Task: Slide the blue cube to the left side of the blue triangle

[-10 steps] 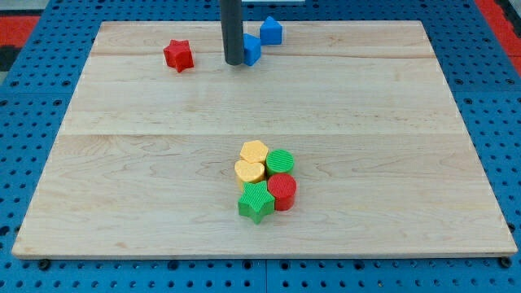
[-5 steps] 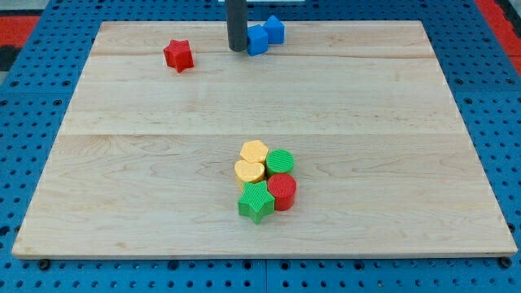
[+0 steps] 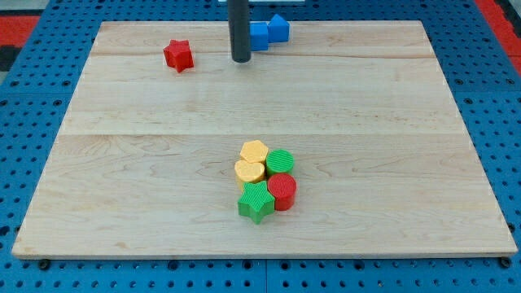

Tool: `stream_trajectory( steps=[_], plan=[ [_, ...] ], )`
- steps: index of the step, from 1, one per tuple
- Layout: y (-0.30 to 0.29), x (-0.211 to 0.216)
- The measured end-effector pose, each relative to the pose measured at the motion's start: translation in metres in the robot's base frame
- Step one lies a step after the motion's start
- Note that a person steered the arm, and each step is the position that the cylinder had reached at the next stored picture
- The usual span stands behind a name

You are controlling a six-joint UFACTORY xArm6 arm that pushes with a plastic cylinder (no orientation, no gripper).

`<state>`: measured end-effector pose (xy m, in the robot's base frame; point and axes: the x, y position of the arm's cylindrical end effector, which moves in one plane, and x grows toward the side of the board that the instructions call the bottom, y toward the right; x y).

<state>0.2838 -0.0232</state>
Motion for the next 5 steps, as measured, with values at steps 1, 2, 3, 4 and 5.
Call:
stream_trajectory(
  steps=[1,2,3,4,5],
  plan=[
    [0.021,-0.008],
    [0.026,-0.020],
    [0.026,-0.035],
    [0.026,-0.038],
    [0.026,-0.033]
  ],
)
